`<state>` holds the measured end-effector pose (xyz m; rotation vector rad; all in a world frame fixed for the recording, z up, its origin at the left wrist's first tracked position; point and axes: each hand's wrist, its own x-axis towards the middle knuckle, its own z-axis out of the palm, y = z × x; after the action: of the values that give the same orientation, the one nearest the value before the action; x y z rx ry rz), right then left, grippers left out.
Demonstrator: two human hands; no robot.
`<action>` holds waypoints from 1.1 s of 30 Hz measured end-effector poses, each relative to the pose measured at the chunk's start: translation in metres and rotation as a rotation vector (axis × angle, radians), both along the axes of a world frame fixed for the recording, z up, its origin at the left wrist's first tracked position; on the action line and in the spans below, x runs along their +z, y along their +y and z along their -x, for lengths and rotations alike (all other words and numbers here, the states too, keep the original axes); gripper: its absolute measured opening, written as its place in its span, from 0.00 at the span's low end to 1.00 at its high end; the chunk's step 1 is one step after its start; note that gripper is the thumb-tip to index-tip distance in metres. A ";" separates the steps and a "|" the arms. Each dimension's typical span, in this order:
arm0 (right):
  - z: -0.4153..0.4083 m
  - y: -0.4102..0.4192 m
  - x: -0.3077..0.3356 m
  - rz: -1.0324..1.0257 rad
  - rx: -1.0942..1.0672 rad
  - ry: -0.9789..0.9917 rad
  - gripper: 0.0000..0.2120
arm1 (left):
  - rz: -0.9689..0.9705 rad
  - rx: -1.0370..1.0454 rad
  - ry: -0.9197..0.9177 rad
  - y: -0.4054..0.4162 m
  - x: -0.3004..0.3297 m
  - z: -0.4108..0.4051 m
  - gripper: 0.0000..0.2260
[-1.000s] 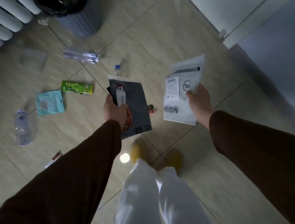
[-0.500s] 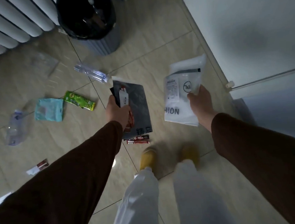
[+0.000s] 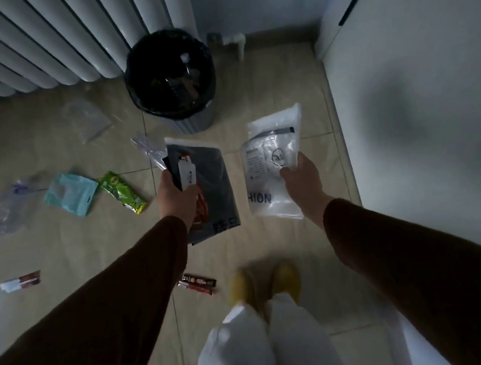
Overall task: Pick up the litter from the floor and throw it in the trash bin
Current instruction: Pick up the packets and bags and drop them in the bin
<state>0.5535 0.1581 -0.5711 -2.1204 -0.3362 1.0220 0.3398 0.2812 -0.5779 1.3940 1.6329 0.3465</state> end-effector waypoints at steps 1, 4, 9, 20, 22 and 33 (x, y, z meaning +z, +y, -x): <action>-0.005 0.015 0.002 0.000 0.012 -0.013 0.10 | -0.013 0.021 -0.011 0.011 0.001 -0.004 0.14; -0.010 0.067 0.009 -0.011 0.030 -0.026 0.09 | -0.041 0.087 -0.025 0.047 0.006 -0.009 0.17; -0.009 0.168 0.015 -0.083 0.091 -0.052 0.10 | 0.005 0.175 -0.127 0.123 0.011 -0.021 0.16; -0.016 0.353 -0.015 -0.202 0.237 -0.068 0.08 | 0.012 0.346 -0.287 0.280 -0.009 -0.088 0.18; -0.021 0.376 -0.031 -0.245 0.279 -0.088 0.07 | -0.031 0.370 -0.313 0.300 -0.022 -0.102 0.20; -0.044 0.423 -0.126 0.418 0.954 -0.062 0.61 | 0.348 0.392 -0.197 0.316 -0.122 -0.095 0.38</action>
<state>0.5973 0.5815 -0.6973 -2.3790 -1.3509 1.6541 0.4352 0.5975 -0.6995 0.7551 1.6996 0.3890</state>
